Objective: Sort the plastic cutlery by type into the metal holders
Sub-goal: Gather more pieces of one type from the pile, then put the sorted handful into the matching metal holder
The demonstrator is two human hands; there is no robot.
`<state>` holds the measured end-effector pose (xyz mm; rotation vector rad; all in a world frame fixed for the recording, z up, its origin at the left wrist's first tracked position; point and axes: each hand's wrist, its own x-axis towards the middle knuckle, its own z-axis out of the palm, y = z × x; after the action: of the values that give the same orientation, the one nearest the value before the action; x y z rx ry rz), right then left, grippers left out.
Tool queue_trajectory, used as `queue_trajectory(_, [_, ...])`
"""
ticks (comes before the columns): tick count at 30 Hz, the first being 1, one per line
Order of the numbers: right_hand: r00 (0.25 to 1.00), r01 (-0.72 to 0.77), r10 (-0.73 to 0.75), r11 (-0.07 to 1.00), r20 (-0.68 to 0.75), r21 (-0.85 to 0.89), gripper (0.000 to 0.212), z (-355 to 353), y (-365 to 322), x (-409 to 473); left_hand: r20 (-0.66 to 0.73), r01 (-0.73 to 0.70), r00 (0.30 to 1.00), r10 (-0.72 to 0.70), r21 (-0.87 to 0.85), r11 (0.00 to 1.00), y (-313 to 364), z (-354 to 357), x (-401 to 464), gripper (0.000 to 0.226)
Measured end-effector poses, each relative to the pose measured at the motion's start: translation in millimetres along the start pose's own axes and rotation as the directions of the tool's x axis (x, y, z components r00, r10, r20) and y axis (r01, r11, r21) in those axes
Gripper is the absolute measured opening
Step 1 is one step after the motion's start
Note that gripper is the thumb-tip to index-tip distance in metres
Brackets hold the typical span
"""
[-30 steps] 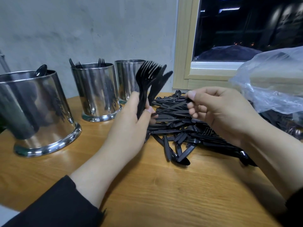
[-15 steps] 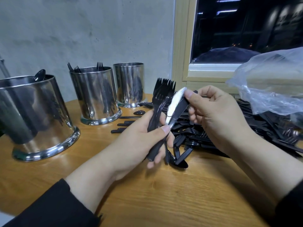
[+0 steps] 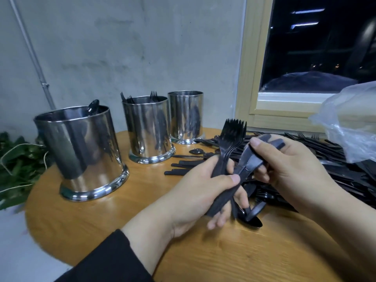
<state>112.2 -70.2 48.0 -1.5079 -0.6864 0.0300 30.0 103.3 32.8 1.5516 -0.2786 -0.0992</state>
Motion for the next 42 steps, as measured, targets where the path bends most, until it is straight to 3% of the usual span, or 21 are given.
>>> queue_trajectory(5, [0.999,0.002,-0.007,0.993,-0.04,-0.119,0.033,16,-17,4,-0.052,-0.045,0.998,0.043,-0.035,0.998,3,-5,-8,0.019])
queue_trajectory(10, [0.996,0.074,-0.083,0.944,-0.015,-0.322,0.042,42,-45,26,-0.215,-0.153,0.968,0.133,-0.078,0.985,13,-19,-19,0.018])
queue_trajectory(14, [0.991,0.136,-0.131,0.923,0.04,-0.36,0.041,68,-59,49,-0.359,-0.215,0.916,0.177,-0.067,0.974,21,-44,-26,0.03])
queue_trajectory(25, [0.989,0.145,-0.13,0.953,0.074,-0.267,0.032,101,-49,92,-0.493,-0.19,0.851,0.181,0.032,0.981,31,-85,-21,0.042])
queue_trajectory(28, [0.986,0.166,-0.16,0.945,0.046,-0.281,0.032,91,-49,108,-0.587,-0.121,0.789,0.183,0.144,0.982,31,-94,-11,0.042])
queue_trajectory(31, [0.956,0.234,-0.273,0.931,-0.109,-0.28,0.03,69,-64,136,-0.671,-0.062,0.682,0.291,0.343,0.937,34,-111,-1,0.04])
queue_trajectory(35, [0.882,0.292,-0.402,0.875,-0.244,-0.387,0.029,46,-82,187,-0.718,-0.135,0.611,0.332,0.319,0.938,51,-127,23,0.033])
queue_trajectory(42, [0.881,0.258,-0.441,0.754,-0.174,-0.603,0.032,43,-81,271,-0.717,-0.27,0.582,0.385,0.276,0.922,76,-147,68,0.026])
